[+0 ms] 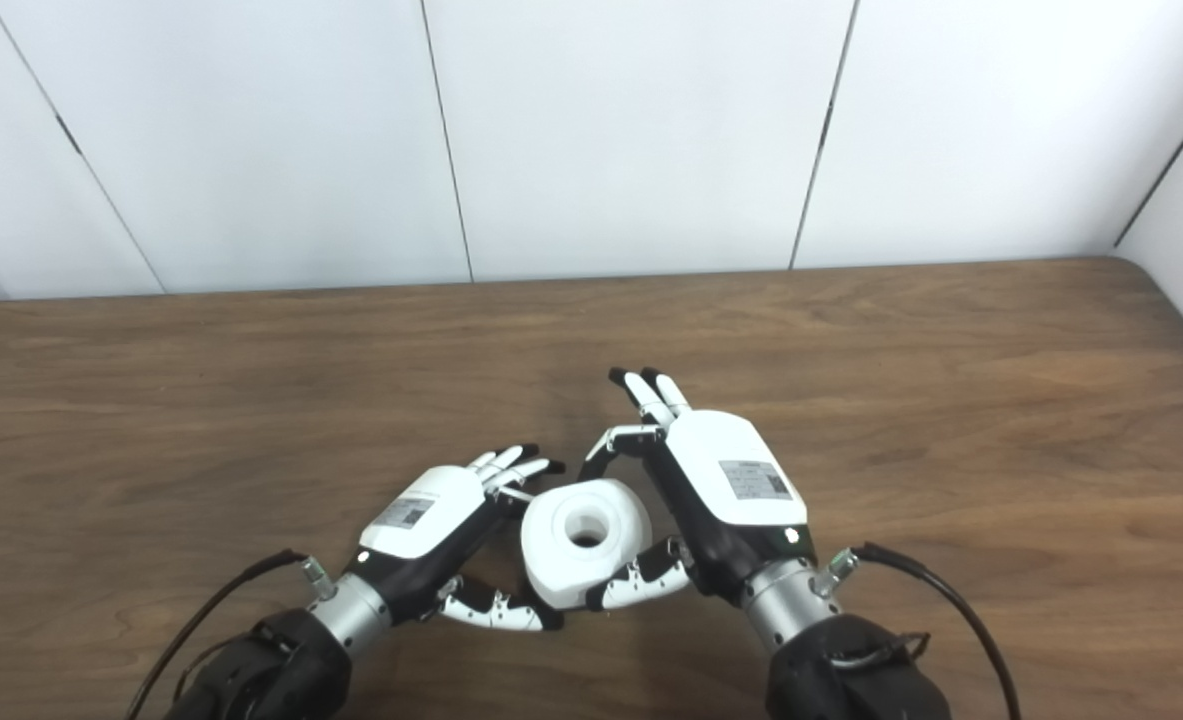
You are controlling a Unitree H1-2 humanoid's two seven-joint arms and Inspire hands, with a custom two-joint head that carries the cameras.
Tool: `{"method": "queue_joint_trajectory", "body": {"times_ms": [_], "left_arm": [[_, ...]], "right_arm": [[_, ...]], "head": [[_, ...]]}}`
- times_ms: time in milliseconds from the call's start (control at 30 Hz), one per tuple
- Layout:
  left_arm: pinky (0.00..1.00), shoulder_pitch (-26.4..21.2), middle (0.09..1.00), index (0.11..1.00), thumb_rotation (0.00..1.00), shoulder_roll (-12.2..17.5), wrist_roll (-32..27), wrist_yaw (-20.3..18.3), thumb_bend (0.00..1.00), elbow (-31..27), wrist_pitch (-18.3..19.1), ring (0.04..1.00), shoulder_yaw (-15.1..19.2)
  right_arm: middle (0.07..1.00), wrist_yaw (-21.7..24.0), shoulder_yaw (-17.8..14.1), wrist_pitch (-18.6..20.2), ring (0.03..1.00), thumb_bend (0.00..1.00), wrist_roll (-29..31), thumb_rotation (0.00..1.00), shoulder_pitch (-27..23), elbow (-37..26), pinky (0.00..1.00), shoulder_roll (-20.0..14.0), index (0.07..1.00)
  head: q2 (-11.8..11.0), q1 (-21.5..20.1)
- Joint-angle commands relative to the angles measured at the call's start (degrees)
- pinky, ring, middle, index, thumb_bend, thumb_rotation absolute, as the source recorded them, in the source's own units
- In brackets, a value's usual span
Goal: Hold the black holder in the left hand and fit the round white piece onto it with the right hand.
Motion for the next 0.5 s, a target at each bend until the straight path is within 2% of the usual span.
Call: {"method": "queue_joint_trajectory", "body": {"times_ms": [0,67,133,467], "left_arm": [[1.00,-1.03,0.939,0.482,0.05,-0.42,0.30,0.65,0.52,-0.47,-0.96,1.000,-0.39],[1.00,-1.04,0.939,0.482,0.05,-0.40,0.42,0.59,0.52,-0.58,-0.94,1.000,-0.44],[1.00,-1.06,0.937,0.482,0.05,-0.39,0.50,0.71,0.52,-0.58,-1.00,1.000,-0.45],[1.00,-1.03,0.934,0.481,0.05,-0.37,0.39,1.09,0.52,-0.21,-1.37,1.000,-0.41]], "right_arm": [[0.984,2.10,0.60,0.34,1.000,0.75,0.50,0.27,0.02,-0.18,0.81,-0.33,0.620],[0.988,2.23,0.54,0.61,1.000,0.84,0.64,0.32,-0.03,-0.25,0.81,-0.35,0.683],[0.988,2.44,0.51,0.82,1.000,0.87,0.65,0.34,-0.13,-0.27,0.81,-0.35,0.702],[0.993,3.69,0.38,1.39,1.000,0.92,0.36,0.35,-0.38,-0.68,0.82,-0.20,0.721]], "head": [[0.00,0.00],[0.00,0.00],[-0.08,-0.01],[-0.14,0.02]]}}
